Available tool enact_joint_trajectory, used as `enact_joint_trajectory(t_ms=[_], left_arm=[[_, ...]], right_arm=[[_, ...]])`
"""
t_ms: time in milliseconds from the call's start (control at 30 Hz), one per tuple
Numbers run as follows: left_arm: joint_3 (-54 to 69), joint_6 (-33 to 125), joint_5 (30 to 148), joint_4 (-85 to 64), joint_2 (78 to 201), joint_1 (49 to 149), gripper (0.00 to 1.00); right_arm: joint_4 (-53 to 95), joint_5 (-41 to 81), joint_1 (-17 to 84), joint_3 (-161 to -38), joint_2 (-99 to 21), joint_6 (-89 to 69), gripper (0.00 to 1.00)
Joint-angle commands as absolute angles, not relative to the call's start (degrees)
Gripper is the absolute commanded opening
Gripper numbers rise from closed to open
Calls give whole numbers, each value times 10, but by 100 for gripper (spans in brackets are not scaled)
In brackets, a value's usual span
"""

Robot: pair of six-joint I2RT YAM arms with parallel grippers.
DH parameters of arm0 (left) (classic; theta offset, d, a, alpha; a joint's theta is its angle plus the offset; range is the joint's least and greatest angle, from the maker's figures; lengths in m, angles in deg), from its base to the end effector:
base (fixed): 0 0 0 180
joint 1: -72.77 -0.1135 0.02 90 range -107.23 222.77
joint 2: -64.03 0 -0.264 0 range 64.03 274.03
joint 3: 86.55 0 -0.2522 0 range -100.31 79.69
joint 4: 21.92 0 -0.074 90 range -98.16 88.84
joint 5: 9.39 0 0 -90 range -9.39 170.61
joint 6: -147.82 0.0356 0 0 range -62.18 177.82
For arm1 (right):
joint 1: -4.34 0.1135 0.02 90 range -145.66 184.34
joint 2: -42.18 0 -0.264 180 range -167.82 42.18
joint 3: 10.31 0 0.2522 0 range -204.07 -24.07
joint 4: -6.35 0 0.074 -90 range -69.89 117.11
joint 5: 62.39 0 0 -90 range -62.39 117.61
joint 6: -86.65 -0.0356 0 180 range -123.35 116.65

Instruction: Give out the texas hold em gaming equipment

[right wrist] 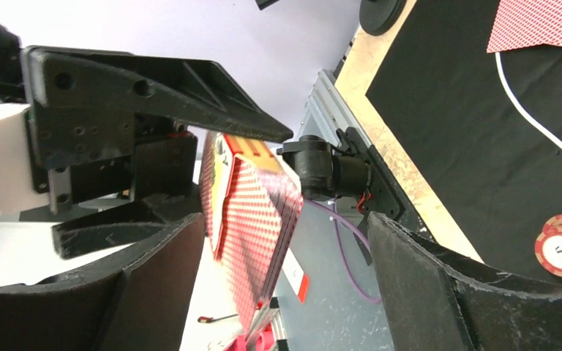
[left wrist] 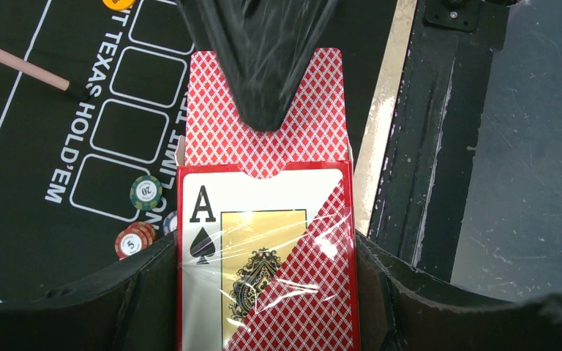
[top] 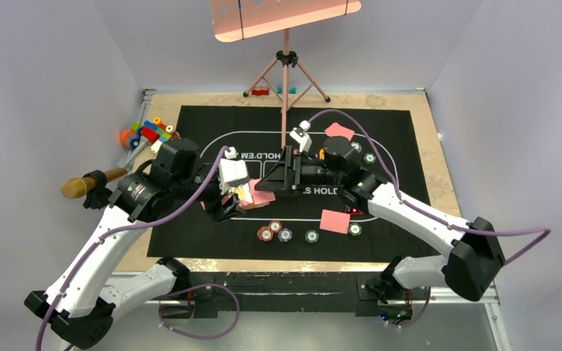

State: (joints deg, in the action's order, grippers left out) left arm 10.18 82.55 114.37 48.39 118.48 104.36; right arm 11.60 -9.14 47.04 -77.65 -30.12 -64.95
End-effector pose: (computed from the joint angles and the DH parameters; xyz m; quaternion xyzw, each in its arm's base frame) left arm 0.1302 -0.1033 0.3812 0.5169 0.7129 -0.2878 0.3766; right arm 0.2001 0.2136 0.3250 -0.0799 0.7514 0.6290 0.1825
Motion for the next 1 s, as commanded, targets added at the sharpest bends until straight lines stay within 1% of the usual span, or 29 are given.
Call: enact_joint_trajectory(t_ms=[0,67,200,300,433,667,733,800,900,967], left_arm=[[82,817,1162,450,1173,1044,0],[82,817,1162,451,1173,1044,0],[82,817,1162,451,1172,1044,0],[81,816,1162,451,1171,1044,0],[80,814,1164,451,1172,1044,0],[75,811,1164,450,1172,1044,0],[74,811,1164,450,1171,1043,0],[75,811,1164,451,1171,1044,0],[75,812,1164,450,1170,1044,0],[76,812,1164,451,1171,1044,0]], right_arm=[[75,-92,484,-810,-332,-666,83],[69,-95,485,-809,-339,-675,76],[71,-94,484,-797,-325,-677,57],[79,-88,483,-785,-306,-676,48],[83,-82,480,-769,-281,-679,41],[93,-83,469,-753,-254,-681,37],[101,-83,465,-753,-249,-680,34],[107,-85,460,-752,-243,-679,27],[114,-87,452,-751,-233,-679,14],[120,-90,447,-751,-225,-678,9]])
